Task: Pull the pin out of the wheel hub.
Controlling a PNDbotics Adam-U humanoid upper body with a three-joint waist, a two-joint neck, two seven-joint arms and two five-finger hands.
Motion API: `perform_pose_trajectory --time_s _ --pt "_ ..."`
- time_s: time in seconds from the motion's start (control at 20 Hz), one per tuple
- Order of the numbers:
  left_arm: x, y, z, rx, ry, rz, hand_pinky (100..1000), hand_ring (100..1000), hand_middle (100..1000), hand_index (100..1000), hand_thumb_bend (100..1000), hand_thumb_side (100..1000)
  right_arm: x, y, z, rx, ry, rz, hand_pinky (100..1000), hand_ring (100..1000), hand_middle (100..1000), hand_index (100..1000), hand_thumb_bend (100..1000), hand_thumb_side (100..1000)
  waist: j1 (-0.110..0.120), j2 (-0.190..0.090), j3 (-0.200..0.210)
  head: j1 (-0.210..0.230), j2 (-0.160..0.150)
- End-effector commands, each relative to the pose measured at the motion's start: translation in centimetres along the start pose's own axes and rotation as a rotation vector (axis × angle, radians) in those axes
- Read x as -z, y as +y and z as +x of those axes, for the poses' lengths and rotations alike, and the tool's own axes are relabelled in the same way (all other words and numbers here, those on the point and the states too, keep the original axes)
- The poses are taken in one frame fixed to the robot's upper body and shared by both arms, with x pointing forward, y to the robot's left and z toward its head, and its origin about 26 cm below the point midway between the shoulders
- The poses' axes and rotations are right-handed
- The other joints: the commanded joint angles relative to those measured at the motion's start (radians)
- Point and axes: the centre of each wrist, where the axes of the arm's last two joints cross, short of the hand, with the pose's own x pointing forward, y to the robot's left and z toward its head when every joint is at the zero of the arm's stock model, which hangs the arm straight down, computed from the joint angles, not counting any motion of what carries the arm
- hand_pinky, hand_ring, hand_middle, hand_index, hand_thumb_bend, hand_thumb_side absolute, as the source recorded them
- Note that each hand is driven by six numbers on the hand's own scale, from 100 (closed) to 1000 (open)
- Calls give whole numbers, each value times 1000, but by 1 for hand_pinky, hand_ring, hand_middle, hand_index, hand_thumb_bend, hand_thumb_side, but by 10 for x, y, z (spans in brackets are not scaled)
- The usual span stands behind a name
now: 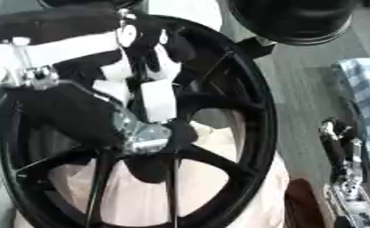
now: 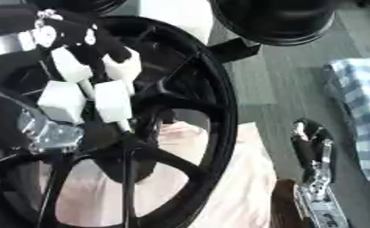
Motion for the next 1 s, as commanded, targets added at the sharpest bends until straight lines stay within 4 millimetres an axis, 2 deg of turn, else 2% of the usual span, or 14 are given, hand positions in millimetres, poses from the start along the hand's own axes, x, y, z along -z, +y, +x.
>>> perform_pose_trajectory --time_s 0.05,0.35,0.55,0.75,1.0 --pt "-16 11 -8 68 52 5 805 769 806 892 585 540 7 -1 11 -6 -46 8 717 671 578 686 121 448 0 -14 -4 8 -19" --pt "-31 16 -20 129 136 -27 793 752 795 886 575 497 7 2 14 5 -52 10 717 671 578 686 121 449 -6 -1 -10 20 -26" --pt "-41 26 -24 178 172 -18 776 729 768 873 543 383 7 4 14 11 -52 10 717 671 578 686 121 450 -12 6 -12 24 -27" --pt "-52 52 -17 216 109 32 758 696 742 862 531 255 6 4 14 15 -48 4 716 670 577 686 122 449 -19 8 -7 20 -26" --pt "-74 69 -21 243 99 78 759 700 741 860 528 260 6 4 14 16 -50 4 716 670 577 686 122 449 -19 10 -7 21 -27"
